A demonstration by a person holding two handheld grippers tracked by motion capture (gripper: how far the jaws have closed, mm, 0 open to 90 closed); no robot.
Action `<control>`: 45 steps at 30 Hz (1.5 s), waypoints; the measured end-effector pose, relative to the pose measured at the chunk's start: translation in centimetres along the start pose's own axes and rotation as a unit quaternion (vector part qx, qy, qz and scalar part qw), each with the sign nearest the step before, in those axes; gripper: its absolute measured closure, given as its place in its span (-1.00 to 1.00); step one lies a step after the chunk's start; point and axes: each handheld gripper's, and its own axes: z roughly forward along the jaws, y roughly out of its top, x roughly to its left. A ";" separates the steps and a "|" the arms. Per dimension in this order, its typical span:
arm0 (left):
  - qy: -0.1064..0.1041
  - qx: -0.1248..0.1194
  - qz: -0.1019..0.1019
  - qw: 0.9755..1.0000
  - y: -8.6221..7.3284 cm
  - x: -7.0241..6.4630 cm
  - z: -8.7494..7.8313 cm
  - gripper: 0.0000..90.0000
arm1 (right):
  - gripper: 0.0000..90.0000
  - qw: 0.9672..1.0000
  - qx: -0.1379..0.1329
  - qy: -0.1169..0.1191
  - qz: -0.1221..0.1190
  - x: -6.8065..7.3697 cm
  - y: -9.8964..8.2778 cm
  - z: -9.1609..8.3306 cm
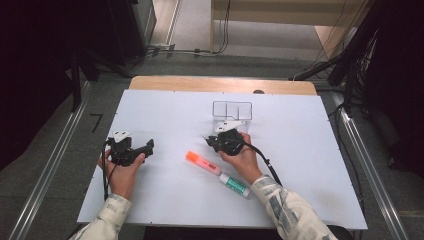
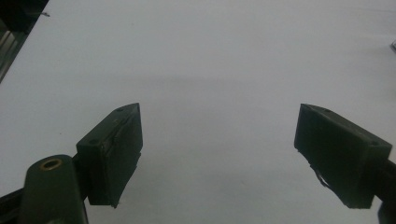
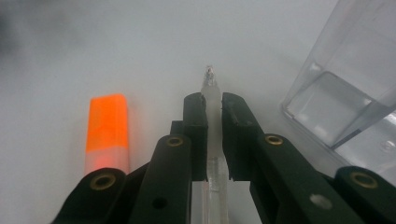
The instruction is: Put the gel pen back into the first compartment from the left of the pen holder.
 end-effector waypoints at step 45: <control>0.000 0.004 -0.001 1.000 0.0 0.0 0.0 -0.63 | 0.75 0.996 -0.084 -0.004 0.034 -2.3 7.0 -3.8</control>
